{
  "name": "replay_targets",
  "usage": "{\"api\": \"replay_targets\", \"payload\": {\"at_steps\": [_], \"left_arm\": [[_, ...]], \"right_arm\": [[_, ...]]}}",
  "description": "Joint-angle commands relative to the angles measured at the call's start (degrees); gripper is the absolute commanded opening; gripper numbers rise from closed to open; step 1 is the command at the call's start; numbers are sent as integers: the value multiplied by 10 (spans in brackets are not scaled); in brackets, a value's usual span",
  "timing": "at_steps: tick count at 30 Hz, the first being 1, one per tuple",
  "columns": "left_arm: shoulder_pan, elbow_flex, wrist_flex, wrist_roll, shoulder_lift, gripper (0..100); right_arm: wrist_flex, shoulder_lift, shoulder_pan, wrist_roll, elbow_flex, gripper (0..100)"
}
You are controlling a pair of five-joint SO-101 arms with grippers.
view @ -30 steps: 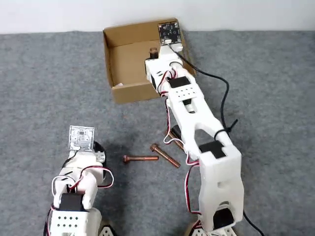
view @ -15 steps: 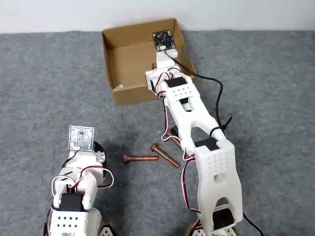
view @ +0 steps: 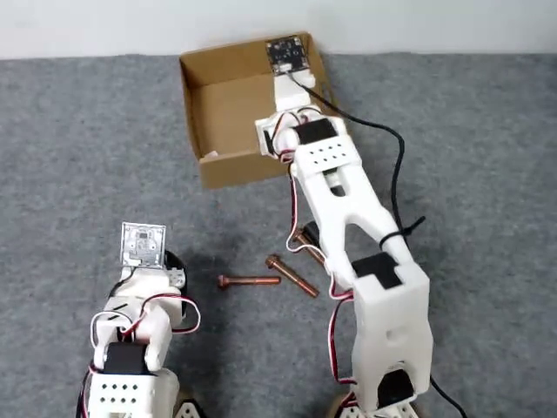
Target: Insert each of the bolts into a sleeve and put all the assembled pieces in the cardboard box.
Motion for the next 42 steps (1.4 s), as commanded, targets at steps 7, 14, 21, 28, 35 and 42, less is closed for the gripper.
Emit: {"api": "replay_targets", "payload": {"at_steps": [7, 14, 21, 28, 35, 42], "left_arm": [[-3, -2, 2, -4, -2, 6], [-3, -2, 2, -4, -2, 6], [-3, -2, 2, -4, -2, 6], [-3, -2, 2, -4, -2, 6], [-3, -2, 2, -4, -2, 6], [-3, -2, 2, -4, -2, 6]], "right_arm": [[142, -101, 0, 4, -21, 9], [273, -111, 0, 8, -21, 9], [429, -113, 1, 180, -21, 9], [495, -105, 3, 176, -18, 9], [480, -9, 26, 175, -21, 173], [441, 58, 26, 176, -21, 151]]}}
